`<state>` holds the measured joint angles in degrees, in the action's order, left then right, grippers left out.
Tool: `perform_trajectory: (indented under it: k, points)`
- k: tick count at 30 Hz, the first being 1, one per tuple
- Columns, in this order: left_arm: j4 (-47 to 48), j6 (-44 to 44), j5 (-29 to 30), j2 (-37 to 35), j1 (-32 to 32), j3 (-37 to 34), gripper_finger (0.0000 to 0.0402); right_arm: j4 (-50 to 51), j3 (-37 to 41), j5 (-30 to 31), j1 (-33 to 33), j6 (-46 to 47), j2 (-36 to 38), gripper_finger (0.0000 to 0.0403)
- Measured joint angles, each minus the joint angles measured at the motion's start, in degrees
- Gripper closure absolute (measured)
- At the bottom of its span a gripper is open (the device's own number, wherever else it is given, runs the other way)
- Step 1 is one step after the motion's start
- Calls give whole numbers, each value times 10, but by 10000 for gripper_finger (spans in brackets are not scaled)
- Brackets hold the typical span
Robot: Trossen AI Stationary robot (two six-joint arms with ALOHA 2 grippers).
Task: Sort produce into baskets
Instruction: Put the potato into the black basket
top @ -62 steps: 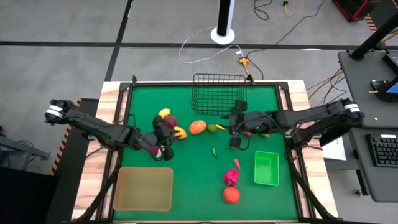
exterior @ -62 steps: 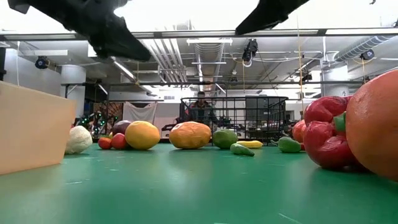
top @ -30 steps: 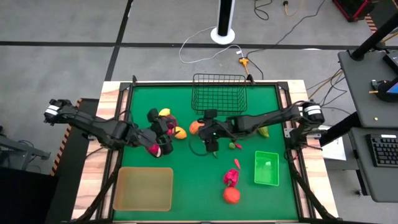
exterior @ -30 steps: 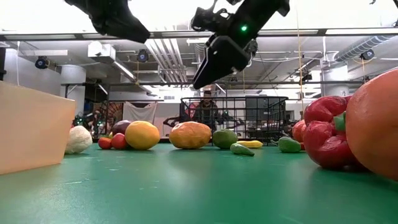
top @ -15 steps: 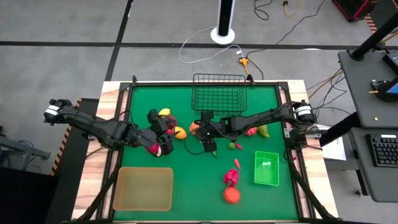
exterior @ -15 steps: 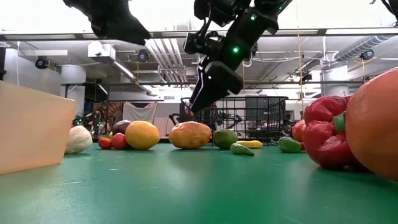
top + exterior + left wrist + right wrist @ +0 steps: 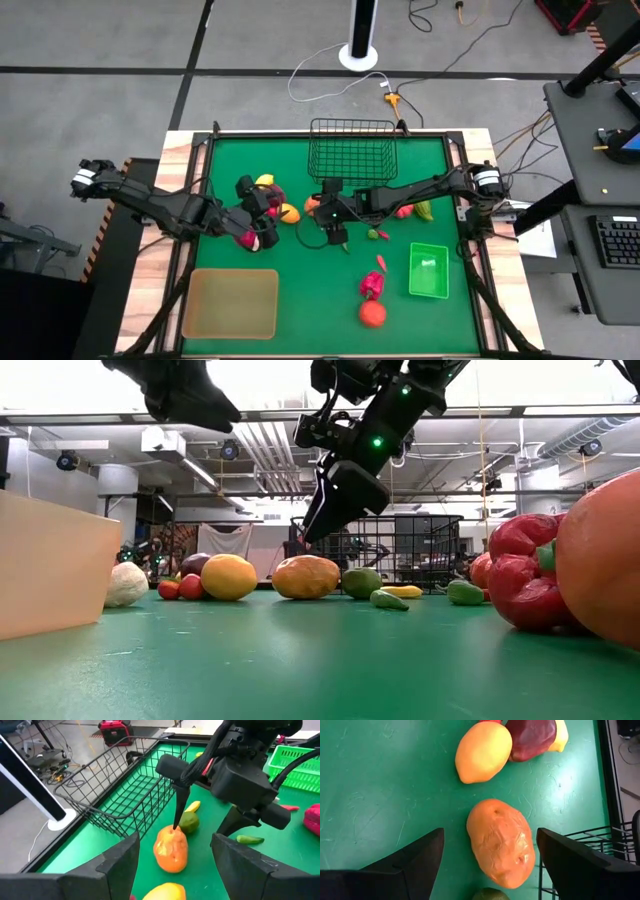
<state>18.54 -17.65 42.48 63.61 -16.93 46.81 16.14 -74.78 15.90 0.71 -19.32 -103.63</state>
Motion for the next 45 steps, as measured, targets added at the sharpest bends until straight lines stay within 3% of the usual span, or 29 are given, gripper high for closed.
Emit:
perform_trajectory:
  k: [29,37,45]
  points:
    - [73,-69,4,0,0,0,171,-47,0,0,0,-21,0,88]
    - [127,-111,-45,0,0,0,171,-43,0,2,0,-10,0,83]
    - [174,-129,-45,0,-3,0,171,-44,0,2,0,-26,0,76]
